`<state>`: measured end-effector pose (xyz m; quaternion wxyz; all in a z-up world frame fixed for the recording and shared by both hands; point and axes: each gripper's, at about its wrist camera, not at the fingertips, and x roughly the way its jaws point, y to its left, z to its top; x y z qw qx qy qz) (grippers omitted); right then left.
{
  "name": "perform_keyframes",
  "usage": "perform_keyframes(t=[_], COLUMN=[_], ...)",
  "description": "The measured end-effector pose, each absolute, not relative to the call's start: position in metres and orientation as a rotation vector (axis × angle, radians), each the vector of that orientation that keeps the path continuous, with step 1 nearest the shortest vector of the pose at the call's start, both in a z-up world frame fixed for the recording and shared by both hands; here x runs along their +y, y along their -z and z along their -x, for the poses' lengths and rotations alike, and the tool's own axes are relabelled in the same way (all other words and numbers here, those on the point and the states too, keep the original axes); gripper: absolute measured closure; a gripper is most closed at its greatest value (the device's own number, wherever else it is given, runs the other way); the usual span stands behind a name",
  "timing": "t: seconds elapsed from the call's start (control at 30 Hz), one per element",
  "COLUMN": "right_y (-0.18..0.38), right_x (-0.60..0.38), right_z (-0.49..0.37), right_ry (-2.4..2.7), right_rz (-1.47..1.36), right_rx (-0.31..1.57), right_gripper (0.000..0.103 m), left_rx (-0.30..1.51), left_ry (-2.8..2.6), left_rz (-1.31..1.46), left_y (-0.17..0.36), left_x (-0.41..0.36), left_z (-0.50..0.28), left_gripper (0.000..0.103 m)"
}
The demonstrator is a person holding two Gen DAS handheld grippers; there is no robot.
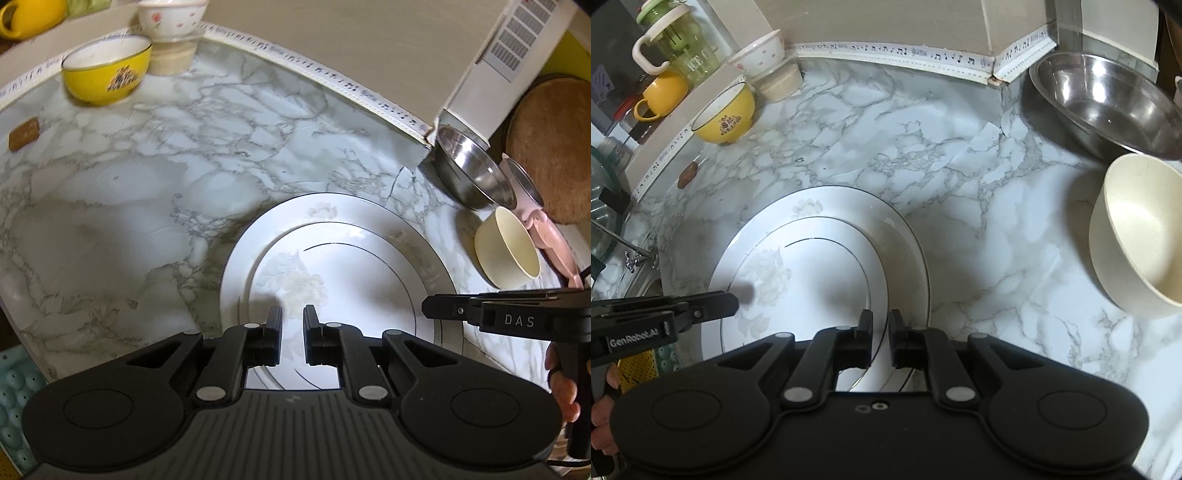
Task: Organize plates and bowls
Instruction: 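Open both grippers and lift them away from the stacked plates, then move both grippers toward the pink bear-shaped plate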
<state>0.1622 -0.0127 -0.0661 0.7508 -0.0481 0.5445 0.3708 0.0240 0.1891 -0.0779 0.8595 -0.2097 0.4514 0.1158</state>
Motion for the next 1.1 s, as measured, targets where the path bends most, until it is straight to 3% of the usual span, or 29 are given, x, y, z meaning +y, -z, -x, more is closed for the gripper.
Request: perform_keyframes(t=[0.23, 0.33, 0.37, 0.43, 0.47, 0.5, 0.8, 0.9, 0.97, 1.1], right_y=[0.052, 0.043, 0.040, 0.034, 0.031, 0.029, 0.011, 0.003, -0.003, -0.014], right_x=[-0.016, -0.018, -0.018, -0.020, -0.021, -0.021, -0.036, -0.045, -0.053, -0.070], right_z=[-0.148, -0.139, -0.137, -0.132, -0.130, -0.128, -0.116, -0.112, -0.110, -0.110], right_ry=[-0.852, -0.863, -0.868, -0.880, -0.887, -0.897, -0.893, -0.890, -0.882, -0.858], right_rz=[0.139, 0.158, 0.164, 0.168, 0.164, 0.160, 0.137, 0.126, 0.128, 0.119], right_rx=[1.118, 1.058, 1.036, 0.995, 0.977, 0.960, 0.886, 0.859, 0.832, 0.792], right_gripper=[0.090, 0.083, 0.076, 0.043, 0.015, 0.007, 0.007, 0.006, 0.006, 0.004], left_rx=[0.915, 0.897, 0.892, 0.879, 0.874, 0.870, 0.821, 0.794, 0.760, 0.720], left_ry=[-0.237, -0.242, -0.243, -0.248, -0.251, -0.255, -0.245, -0.233, -0.228, -0.215], left_rz=[0.359, 0.329, 0.320, 0.307, 0.299, 0.288, 0.228, 0.211, 0.204, 0.198], left_y=[0.067, 0.062, 0.060, 0.057, 0.055, 0.053, 0.035, 0.026, 0.020, 0.008], left_x=[0.169, 0.163, 0.162, 0.158, 0.156, 0.154, 0.136, 0.129, 0.124, 0.114], left_z=[-0.026, -0.025, -0.024, -0.023, -0.022, -0.022, -0.016, -0.015, -0.014, -0.017], left_gripper=[0.092, 0.092, 0.092, 0.092, 0.092, 0.092, 0.091, 0.070, 0.033, 0.027])
